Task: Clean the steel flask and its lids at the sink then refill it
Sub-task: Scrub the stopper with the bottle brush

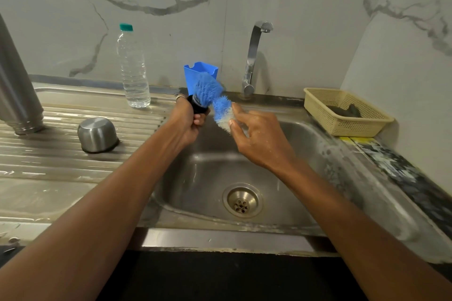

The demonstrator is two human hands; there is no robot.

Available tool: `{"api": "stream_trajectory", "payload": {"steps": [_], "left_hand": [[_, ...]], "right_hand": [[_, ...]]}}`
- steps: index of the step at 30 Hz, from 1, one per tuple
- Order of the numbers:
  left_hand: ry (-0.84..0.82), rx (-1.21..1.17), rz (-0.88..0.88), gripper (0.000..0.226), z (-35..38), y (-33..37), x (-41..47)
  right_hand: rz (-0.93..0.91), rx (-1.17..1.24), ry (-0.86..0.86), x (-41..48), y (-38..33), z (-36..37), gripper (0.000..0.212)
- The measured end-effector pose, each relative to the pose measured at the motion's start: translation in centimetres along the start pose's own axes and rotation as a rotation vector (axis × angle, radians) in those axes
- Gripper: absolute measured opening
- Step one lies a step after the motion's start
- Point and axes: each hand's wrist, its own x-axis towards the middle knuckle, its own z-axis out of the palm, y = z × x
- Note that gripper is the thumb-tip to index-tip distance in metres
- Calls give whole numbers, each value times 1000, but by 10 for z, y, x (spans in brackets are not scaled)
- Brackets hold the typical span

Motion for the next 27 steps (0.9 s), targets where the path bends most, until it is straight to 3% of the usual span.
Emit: {"api": "stream_trajectory", "payload": {"steps": [27], "left_hand": [[-12, -37, -13, 36, 0, 0, 1]], "right_hand": [[-4, -10, 19, 3, 6, 6, 37]]}}
